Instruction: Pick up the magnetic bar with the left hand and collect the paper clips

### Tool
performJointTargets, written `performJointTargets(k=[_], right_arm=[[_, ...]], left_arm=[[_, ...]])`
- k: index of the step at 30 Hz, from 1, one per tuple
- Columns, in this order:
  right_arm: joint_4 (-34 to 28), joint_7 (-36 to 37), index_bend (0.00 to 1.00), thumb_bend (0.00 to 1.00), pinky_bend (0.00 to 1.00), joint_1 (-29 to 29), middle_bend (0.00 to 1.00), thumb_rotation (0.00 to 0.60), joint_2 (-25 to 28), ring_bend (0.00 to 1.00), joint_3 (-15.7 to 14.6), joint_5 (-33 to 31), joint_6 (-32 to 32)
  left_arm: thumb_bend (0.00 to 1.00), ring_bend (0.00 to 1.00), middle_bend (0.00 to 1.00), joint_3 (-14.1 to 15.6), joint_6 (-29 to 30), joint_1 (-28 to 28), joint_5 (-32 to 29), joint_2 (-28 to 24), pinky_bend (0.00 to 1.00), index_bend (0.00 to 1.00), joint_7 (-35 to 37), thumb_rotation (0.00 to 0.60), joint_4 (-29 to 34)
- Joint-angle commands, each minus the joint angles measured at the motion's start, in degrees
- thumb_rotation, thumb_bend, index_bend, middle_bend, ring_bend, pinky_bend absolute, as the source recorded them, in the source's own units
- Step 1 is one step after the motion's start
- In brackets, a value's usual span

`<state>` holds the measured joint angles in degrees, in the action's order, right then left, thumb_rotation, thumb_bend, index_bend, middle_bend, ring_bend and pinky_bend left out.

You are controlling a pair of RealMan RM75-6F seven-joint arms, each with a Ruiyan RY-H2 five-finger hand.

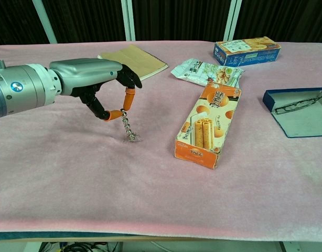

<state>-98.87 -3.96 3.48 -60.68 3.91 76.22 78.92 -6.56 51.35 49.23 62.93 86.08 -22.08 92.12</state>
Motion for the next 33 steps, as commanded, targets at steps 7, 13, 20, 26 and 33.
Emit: performJointTargets(k=[7,13,20,26,33], right_arm=[[0.00,-0.03,0.00,0.08,0.18,0.03,0.00,0.600,0.00,0.07,0.01,-0.06,-0.06],[-0.01,-0.02,0.00,0.08,0.18,0.00,0.00,0.600,0.00,0.07,-0.03,0.06,0.01],[0.02,-0.05,0.00,0.08,0.18,0.00,0.00,0.600,-0.03,0.07,-0.03,0.05,0.00],[0.00,-0.09,0.00,0.08,0.18,0.01,0.00,0.600,-0.03,0.07,-0.02,0.02,0.00],[-0.06,-0.02,0.00,0.08,0.18,0.02,0.00,0.600,0.03,0.07,-0.03,-0.05,-0.10]], left_arm=[[0.43,0.00,0.15,0.29,-0.10,-1.02,0.47,-0.18,0.00,0.56,2.69,0.600,-1.64],[0.43,0.00,0.15,0.36,0.34,-1.95,1.29,-0.52,0.00,0.56,4.72,0.600,-2.58],[0.43,0.00,0.15,0.41,0.42,-2.49,2.14,-0.89,0.00,0.56,5.94,0.600,-3.11],[0.43,0.00,0.15,0.46,0.40,-2.87,2.62,-1.00,0.00,0.57,6.83,0.600,-3.55],[0.43,0.00,0.15,0.49,0.05,-3.87,2.68,-1.45,0.00,0.57,9.36,0.600,-3.91]])
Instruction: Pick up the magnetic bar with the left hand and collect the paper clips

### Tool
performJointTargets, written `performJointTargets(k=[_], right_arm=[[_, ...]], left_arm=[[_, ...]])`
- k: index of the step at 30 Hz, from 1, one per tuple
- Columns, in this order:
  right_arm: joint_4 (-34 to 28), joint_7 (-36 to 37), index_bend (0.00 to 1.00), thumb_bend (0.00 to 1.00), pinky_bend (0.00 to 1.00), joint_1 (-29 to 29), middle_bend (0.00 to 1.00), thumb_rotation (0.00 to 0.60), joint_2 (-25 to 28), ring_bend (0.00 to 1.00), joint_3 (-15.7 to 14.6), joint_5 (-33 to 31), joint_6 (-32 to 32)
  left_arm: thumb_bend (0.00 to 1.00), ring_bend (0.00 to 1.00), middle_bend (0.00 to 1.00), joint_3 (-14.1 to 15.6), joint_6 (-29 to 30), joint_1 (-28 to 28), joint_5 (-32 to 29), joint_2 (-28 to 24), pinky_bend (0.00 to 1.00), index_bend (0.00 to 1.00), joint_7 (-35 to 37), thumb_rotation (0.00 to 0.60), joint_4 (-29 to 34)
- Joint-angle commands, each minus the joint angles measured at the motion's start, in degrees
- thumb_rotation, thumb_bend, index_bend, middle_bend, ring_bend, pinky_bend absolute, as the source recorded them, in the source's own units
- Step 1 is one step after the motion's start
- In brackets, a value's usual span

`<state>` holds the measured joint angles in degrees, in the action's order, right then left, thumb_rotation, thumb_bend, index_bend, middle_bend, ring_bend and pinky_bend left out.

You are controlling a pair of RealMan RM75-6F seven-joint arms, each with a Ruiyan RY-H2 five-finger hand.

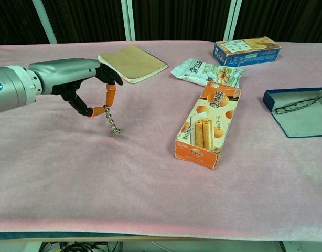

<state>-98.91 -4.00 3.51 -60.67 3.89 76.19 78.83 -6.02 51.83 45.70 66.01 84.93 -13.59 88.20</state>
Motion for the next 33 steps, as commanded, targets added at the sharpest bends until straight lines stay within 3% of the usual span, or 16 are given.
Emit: performJointTargets(k=[1,13,21,24,26,29,33], right_arm=[[-0.03,0.00,0.00,0.08,0.18,-0.01,0.00,0.600,0.02,0.07,0.01,-0.03,0.00],[0.03,-0.09,0.00,0.08,0.18,-0.01,0.00,0.600,-0.08,0.07,0.02,-0.01,0.09],[-0.05,-0.25,0.00,0.08,0.18,-0.05,0.00,0.600,-0.12,0.07,0.05,-0.06,0.20],[-0.08,-0.28,0.00,0.08,0.18,-0.07,0.00,0.600,-0.13,0.07,0.08,-0.07,0.29],[-0.03,-0.33,0.00,0.08,0.18,-0.07,0.00,0.600,-0.16,0.07,0.10,-0.04,0.34],[-0.02,-0.31,0.00,0.08,0.18,-0.09,0.00,0.600,-0.21,0.07,0.15,-0.17,0.35],[0.02,-0.41,0.00,0.08,0.18,-0.07,0.00,0.600,-0.29,0.07,0.17,-0.23,0.34]], left_arm=[[0.43,0.00,0.15,0.00,-0.89,-0.44,-0.87,-0.54,0.00,0.57,1.13,0.600,0.04],[0.43,0.00,0.15,0.06,-1.24,-1.67,-2.07,-1.69,0.00,0.57,2.56,0.600,-0.71],[0.43,0.00,0.14,1.74,-2.40,-2.87,-2.92,-3.83,0.00,0.54,1.72,0.600,-1.15],[0.42,0.00,0.12,2.44,-3.09,-3.07,-3.53,-5.34,0.00,0.45,0.60,0.600,-0.52],[0.39,0.00,0.09,2.73,-3.52,-3.17,-4.12,-7.11,0.00,0.30,-0.06,0.600,0.76],[0.32,0.00,0.05,2.83,-2.79,-3.68,-4.17,-9.81,0.00,0.16,-0.61,0.600,3.29],[0.28,0.00,0.04,2.34,1.41,-5.81,-2.14,-14.01,0.00,0.10,0.40,0.600,8.08]])
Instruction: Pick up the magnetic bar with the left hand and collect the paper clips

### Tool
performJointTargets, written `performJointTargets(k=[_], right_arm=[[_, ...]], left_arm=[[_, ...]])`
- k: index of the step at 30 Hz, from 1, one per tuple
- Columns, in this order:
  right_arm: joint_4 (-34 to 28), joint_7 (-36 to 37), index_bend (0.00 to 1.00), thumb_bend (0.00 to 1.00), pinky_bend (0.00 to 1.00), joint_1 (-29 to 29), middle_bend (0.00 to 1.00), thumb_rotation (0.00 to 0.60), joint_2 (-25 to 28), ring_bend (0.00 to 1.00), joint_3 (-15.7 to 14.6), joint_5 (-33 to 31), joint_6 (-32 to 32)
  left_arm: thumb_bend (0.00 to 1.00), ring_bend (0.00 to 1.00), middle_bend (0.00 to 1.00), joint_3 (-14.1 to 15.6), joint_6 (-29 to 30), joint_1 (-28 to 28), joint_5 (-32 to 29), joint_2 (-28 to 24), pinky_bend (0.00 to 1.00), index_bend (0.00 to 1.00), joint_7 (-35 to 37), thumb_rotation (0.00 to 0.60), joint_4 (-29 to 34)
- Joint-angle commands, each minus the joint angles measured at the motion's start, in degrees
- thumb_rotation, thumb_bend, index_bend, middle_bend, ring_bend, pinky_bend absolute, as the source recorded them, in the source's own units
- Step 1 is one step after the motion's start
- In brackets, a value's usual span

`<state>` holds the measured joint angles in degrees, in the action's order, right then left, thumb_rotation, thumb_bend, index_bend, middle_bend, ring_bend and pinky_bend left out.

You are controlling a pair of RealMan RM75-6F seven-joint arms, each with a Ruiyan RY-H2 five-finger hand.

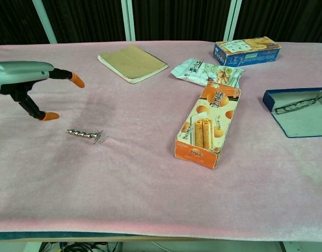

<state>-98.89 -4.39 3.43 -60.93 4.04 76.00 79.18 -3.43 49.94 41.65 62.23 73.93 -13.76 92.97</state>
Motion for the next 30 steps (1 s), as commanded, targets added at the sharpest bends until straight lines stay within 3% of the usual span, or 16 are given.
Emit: performJointTargets(k=[1,7,15,27,30], right_arm=[[-0.02,-0.07,0.00,0.08,0.18,0.00,0.00,0.600,-0.04,0.07,0.03,-0.05,0.01],[0.06,-0.42,0.00,0.08,0.18,-0.01,0.00,0.600,-0.16,0.07,0.12,-0.26,0.13],[0.30,-1.51,0.00,0.08,0.18,0.05,0.00,0.600,-0.32,0.07,-0.05,0.19,0.35],[0.88,-4.38,0.00,0.08,0.18,-0.18,0.00,0.600,-0.94,0.06,0.03,0.68,1.89],[0.85,-4.92,0.00,0.08,0.18,-0.18,0.00,0.600,-1.07,0.06,0.06,1.04,2.30]], left_arm=[[0.28,0.00,0.04,-0.32,4.71,-2.41,2.64,-3.80,0.00,0.10,0.87,0.600,4.15],[0.28,0.00,0.04,0.95,18.47,-9.16,12.18,-7.27,0.00,0.11,1.14,0.600,6.06],[0.28,0.00,0.04,4.68,30.31,-18.92,17.05,-9.11,0.00,0.13,2.69,0.600,2.05],[0.28,0.00,0.04,9.56,33.62,-29.18,18.37,-14.75,0.00,0.12,16.07,0.600,2.27],[0.28,0.00,0.04,9.52,35.74,-31.48,18.93,-14.37,0.00,0.13,18.45,0.600,1.62]])
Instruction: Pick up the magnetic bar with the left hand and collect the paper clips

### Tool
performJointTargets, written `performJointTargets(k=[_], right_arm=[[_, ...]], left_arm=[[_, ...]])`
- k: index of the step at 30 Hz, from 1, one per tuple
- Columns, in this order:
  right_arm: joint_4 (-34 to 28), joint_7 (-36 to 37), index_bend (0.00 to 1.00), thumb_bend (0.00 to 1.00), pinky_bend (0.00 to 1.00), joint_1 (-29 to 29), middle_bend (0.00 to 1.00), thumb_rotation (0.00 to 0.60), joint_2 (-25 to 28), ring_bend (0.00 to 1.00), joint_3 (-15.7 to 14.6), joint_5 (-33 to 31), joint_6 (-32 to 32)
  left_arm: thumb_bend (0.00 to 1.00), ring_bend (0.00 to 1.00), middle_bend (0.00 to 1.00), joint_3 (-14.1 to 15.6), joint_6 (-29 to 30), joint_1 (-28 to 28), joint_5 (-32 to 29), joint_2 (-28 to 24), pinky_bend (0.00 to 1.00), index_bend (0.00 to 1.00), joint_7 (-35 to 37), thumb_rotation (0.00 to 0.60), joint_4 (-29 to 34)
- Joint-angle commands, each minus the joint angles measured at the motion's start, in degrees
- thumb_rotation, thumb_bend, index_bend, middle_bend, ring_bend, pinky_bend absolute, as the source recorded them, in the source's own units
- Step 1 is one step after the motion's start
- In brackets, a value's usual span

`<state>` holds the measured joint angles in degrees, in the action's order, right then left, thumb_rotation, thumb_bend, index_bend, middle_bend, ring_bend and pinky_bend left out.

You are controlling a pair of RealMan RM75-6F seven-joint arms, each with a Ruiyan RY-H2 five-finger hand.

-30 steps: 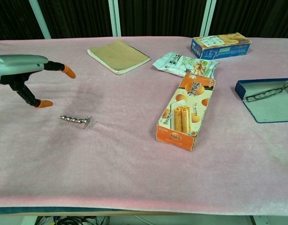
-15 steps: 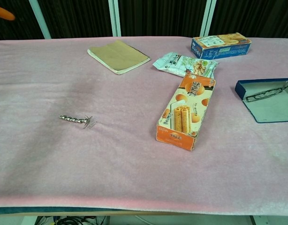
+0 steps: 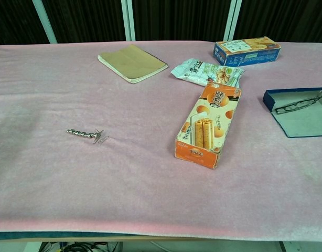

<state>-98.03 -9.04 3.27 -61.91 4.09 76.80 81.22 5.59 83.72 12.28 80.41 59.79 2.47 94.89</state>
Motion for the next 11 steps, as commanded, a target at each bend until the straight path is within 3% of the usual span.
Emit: performJointTargets(k=[1,11], right_arm=[[0.01,-0.28,0.00,0.08,0.18,-0.02,0.00,0.600,-0.14,0.06,-0.02,0.63,0.49],[0.37,0.28,0.00,0.08,0.18,-0.10,0.00,0.600,-0.94,0.06,-0.13,2.03,1.27]], left_arm=[[0.28,0.00,0.04,0.39,2.55,-2.50,1.03,-0.48,0.00,0.13,1.53,0.600,-0.36],[0.28,0.00,0.04,-0.76,4.84,-4.85,3.52,-0.60,0.00,0.13,3.11,0.600,-1.37]])
